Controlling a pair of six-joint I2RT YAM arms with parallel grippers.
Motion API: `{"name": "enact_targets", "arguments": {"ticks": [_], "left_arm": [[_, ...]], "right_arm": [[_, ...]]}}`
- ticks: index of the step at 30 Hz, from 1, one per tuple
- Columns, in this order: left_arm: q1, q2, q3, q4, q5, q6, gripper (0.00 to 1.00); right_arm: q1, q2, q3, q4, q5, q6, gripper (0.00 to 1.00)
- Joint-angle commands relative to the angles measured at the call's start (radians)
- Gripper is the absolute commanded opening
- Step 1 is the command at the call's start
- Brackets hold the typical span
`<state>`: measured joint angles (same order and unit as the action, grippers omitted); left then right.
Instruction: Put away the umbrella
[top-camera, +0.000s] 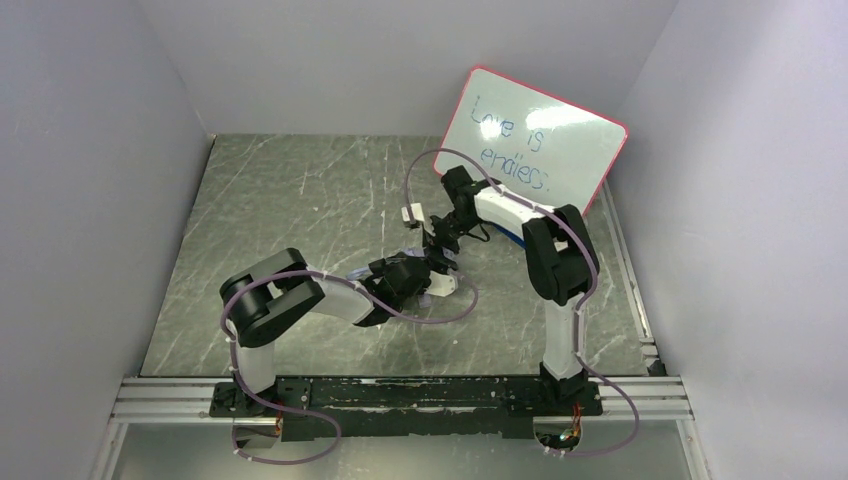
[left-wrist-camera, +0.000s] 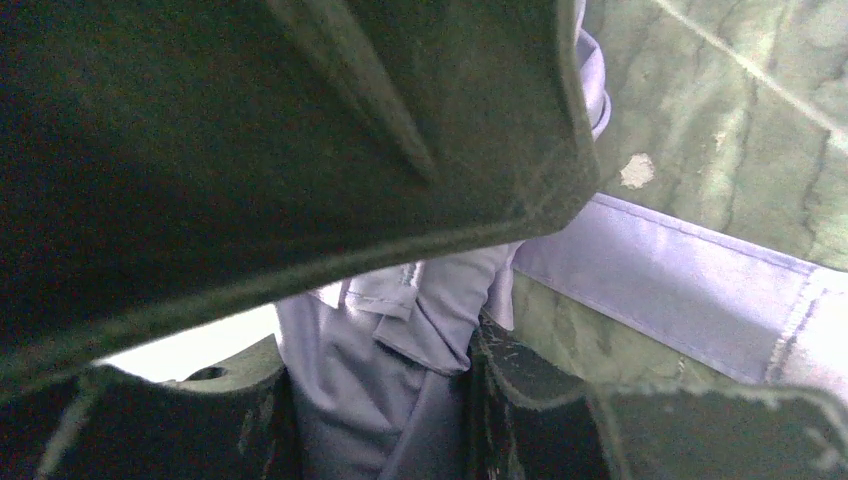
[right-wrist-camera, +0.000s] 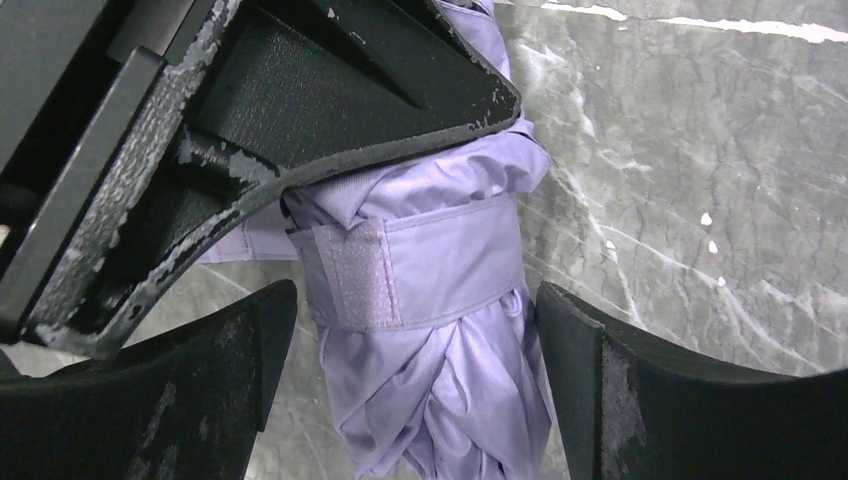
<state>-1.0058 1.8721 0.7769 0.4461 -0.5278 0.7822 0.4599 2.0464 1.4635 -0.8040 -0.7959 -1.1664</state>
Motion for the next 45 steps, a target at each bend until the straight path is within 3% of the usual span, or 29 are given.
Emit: {"name": "enact_targets", "arguments": {"ticks": [1, 8, 18, 19, 23, 25, 31, 33, 40, 45], "left_arm": [[-0.004, 0.052, -0.051, -0.155, -0.005, 0.005, 0.05], [-0.011, 0.044, -0.051, -0.159, 0.0, -0.001, 0.05], [-0.013, 0.016, -0.048, -0.178, 0.03, -0.024, 0.05], [-0.013, 0.01, -0.047, -0.181, 0.032, -0.026, 0.07], [-0.013, -0.028, -0.045, -0.187, 0.042, -0.031, 0.33], [-0.014, -0.055, -0.037, -0.206, 0.052, -0.038, 0.41], [-0.012, -0.17, 0.003, -0.295, 0.085, -0.071, 0.6], [-0.011, -0.221, 0.008, -0.326, 0.099, -0.089, 0.74], [0.017, -0.468, -0.118, -0.359, 0.093, -0.131, 0.75], [0.218, -0.652, -0.182, -0.478, 0.22, -0.221, 0.73]], "right_arm": [[0.021, 0.031, -0.016, 0.042, 0.034, 0.004, 0.9], [0.036, 0.053, -0.051, 0.108, 0.106, 0.04, 0.78], [0.039, 0.041, -0.11, 0.219, 0.214, 0.117, 0.41], [0.039, 0.041, -0.113, 0.227, 0.22, 0.126, 0.36], [0.039, 0.064, -0.088, 0.212, 0.239, 0.156, 0.22], [0.04, 0.066, -0.083, 0.215, 0.248, 0.167, 0.17], [0.04, 0.051, -0.1, 0.246, 0.288, 0.176, 0.12], [0.039, 0.049, -0.103, 0.249, 0.304, 0.177, 0.11], [0.038, 0.033, -0.144, 0.286, 0.343, 0.186, 0.09], [0.044, 0.0, -0.19, 0.33, 0.385, 0.186, 0.08]]}}
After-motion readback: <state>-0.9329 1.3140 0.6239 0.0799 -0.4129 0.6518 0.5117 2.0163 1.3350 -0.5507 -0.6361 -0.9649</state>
